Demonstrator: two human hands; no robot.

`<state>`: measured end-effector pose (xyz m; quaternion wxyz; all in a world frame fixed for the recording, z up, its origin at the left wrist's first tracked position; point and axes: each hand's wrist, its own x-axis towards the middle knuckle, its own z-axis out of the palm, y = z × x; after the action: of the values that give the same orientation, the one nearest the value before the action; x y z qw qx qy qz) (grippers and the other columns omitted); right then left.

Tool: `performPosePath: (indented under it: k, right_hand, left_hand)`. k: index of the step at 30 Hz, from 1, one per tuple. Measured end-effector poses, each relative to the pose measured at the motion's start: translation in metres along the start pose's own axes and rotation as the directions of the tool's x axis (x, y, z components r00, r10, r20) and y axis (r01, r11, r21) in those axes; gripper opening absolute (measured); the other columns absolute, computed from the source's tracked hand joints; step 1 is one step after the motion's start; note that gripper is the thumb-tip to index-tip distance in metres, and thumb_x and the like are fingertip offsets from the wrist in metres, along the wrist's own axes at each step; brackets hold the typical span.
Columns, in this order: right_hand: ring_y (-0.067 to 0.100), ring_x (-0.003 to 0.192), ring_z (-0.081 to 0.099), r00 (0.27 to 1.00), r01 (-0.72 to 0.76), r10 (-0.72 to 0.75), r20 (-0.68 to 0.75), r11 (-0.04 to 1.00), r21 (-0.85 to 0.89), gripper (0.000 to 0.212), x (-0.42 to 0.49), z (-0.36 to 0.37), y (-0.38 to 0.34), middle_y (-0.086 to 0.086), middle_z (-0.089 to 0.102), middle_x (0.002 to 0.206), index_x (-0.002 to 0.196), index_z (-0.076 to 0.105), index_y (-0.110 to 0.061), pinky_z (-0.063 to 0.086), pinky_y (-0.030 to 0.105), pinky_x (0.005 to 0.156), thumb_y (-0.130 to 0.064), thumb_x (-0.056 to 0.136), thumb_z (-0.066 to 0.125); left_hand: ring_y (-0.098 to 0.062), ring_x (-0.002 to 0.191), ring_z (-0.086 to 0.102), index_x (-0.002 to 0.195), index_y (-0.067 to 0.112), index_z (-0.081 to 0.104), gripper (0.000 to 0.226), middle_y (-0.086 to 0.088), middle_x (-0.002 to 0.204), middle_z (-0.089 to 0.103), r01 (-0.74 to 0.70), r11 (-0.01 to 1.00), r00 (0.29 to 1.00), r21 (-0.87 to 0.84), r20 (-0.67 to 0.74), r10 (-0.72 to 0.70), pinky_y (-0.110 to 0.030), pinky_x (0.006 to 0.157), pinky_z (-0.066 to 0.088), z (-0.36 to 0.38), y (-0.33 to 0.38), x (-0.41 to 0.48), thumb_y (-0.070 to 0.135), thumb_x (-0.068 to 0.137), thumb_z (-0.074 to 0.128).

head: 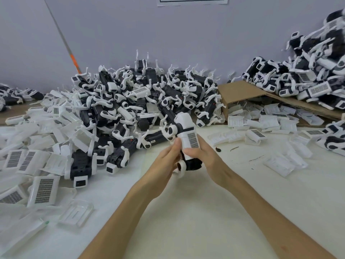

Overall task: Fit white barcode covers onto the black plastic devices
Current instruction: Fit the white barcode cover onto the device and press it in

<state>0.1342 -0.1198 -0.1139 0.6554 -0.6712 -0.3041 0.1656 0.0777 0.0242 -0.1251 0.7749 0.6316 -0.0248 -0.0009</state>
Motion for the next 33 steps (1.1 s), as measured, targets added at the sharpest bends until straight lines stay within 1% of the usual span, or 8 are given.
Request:
performPosePath:
  k: [4,8,13,16,18,24,28,33]
  right_hand:
    - [0.007,0.098,0.065,0.99,0.003,-0.013,-0.143,0.998,-0.069,0.045,0.002,0.008,0.0,0.003,0.063,0.113,0.115,0.053,-0.019,0.053,0.023,0.079,-0.042,0.077,0.063]
    - [0.008,0.093,0.062,0.941,0.03,-0.1,-0.324,0.976,-0.214,0.046,0.004,0.001,0.0,-0.007,0.062,0.105,0.115,0.058,-0.027,0.047,0.012,0.073,-0.047,0.075,0.067]
    - [0.015,0.105,0.066,0.976,0.023,-0.046,-0.213,0.993,-0.112,0.018,0.008,-0.009,-0.001,-0.003,0.074,0.105,0.111,0.071,-0.018,0.052,0.031,0.094,-0.025,0.094,0.068]
    - [0.008,0.102,0.067,0.977,0.057,-0.085,-0.197,0.988,-0.146,0.013,0.007,-0.006,0.002,-0.006,0.075,0.102,0.104,0.072,-0.024,0.054,0.02,0.078,-0.028,0.091,0.071]
    - [0.005,0.101,0.067,0.976,0.076,-0.108,-0.188,0.983,-0.168,0.013,0.007,-0.008,0.001,-0.009,0.075,0.1,0.102,0.072,-0.027,0.053,0.016,0.078,-0.028,0.089,0.075]
    - [0.016,0.106,0.069,0.995,0.096,-0.101,-0.014,0.973,-0.211,0.03,0.004,-0.029,-0.003,-0.001,0.076,0.105,0.112,0.073,-0.015,0.051,0.033,0.098,-0.009,0.083,0.079]
    - [0.017,0.108,0.068,0.998,0.07,-0.068,0.015,0.981,-0.182,0.035,0.004,-0.039,-0.004,0.002,0.075,0.11,0.116,0.071,-0.013,0.052,0.032,0.096,-0.02,0.082,0.077]
    - [0.017,0.1,0.072,0.979,0.165,-0.185,-0.082,0.964,-0.208,0.036,0.004,-0.029,-0.001,-0.001,0.078,0.099,0.105,0.076,-0.015,0.056,0.035,0.089,-0.032,0.074,0.08]
  left_hand:
    - [-0.024,0.12,0.065,0.134,0.017,0.06,0.048,-0.007,0.127,0.069,-0.07,0.998,0.997,-0.005,-0.016,0.07,-0.033,0.097,0.054,-0.002,0.001,0.001,0.045,0.1,0.042]
    - [-0.024,0.121,0.062,0.135,0.022,0.06,0.034,-0.014,0.127,0.067,-0.13,0.985,0.988,0.109,-0.064,0.138,-0.04,0.105,0.043,-0.006,-0.001,0.002,0.028,0.108,0.042]
    - [-0.013,0.109,0.069,0.129,0.022,0.064,0.029,0.002,0.114,0.075,-0.184,0.963,0.973,0.196,-0.102,0.207,-0.021,0.095,0.052,-0.004,0.0,0.001,0.015,0.101,0.058]
    - [-0.013,0.103,0.072,0.115,0.01,0.068,0.02,0.001,0.107,0.076,-0.184,0.957,0.971,0.225,-0.11,0.212,-0.019,0.084,0.052,-0.002,-0.003,0.003,0.014,0.095,0.066]
    - [-0.011,0.103,0.072,0.113,0.009,0.068,0.021,0.003,0.108,0.077,-0.194,0.951,0.968,0.239,-0.112,0.225,-0.018,0.084,0.051,-0.002,-0.002,0.003,0.017,0.093,0.067]
    - [-0.007,0.111,0.067,0.119,0.012,0.069,0.026,0.004,0.111,0.076,-0.239,0.884,0.96,0.401,-0.039,0.277,-0.02,0.088,0.05,-0.001,-0.007,0.002,0.023,0.096,0.063]
    - [-0.006,0.101,0.069,0.114,0.009,0.071,0.019,0.008,0.103,0.076,-0.238,0.889,0.959,0.392,-0.049,0.278,-0.02,0.089,0.048,-0.001,-0.008,0.003,0.016,0.101,0.058]
    - [0.002,0.085,0.065,0.107,0.011,0.07,0.015,0.016,0.087,0.073,-0.283,0.855,0.939,0.436,-0.058,0.34,-0.011,0.078,0.045,-0.004,-0.005,0.002,0.015,0.101,0.057]
